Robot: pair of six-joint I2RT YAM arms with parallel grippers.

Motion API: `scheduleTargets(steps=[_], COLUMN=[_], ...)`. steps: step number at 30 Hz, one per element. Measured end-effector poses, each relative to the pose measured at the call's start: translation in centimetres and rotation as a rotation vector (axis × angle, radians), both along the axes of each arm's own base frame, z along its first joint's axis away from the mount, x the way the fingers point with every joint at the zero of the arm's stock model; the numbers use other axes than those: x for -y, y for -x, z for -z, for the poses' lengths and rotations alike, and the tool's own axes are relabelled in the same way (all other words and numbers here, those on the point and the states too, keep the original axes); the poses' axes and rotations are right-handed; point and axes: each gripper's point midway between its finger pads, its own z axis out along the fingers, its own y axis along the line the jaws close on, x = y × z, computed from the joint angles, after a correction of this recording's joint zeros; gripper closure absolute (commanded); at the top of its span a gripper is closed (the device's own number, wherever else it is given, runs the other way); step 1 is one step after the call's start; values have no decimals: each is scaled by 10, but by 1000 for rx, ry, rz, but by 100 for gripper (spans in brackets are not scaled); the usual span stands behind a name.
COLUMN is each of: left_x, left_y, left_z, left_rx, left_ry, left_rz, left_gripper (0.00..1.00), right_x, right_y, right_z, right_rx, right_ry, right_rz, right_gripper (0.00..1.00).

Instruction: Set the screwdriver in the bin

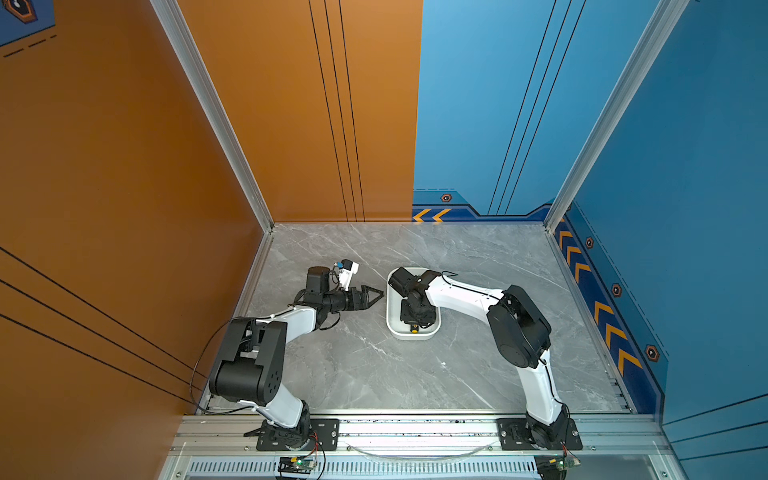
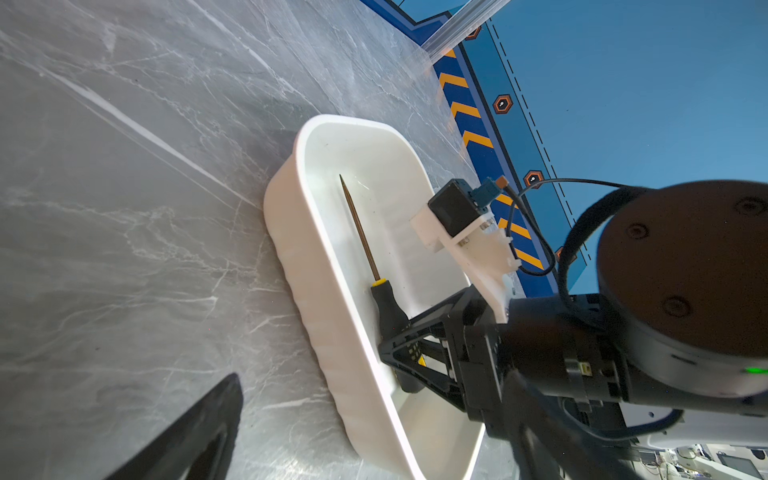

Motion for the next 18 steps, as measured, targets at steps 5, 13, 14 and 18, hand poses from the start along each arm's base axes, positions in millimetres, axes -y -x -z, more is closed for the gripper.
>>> scheduleTargets(steps=[5,13,14,18], left_x=[0,0,-1,-5], left_y=[0,0,-1,-3], left_z=[0,0,0,-2], left_rx=[0,0,0,7], left_ry=[0,-2,-2,-22], left_rz=[0,-2,-3,-32], left_gripper=[2,2,2,2], right_x=[-1,-2,-1,4], right_y=[-1,-3,-4,-8], right_z=[0,-4,-6,-21], right_rx=[3,18,22,51], right_ry=[-3,4,15,57], right_rz=[0,-14,-17,-54], right_gripper=[66,54,52,34])
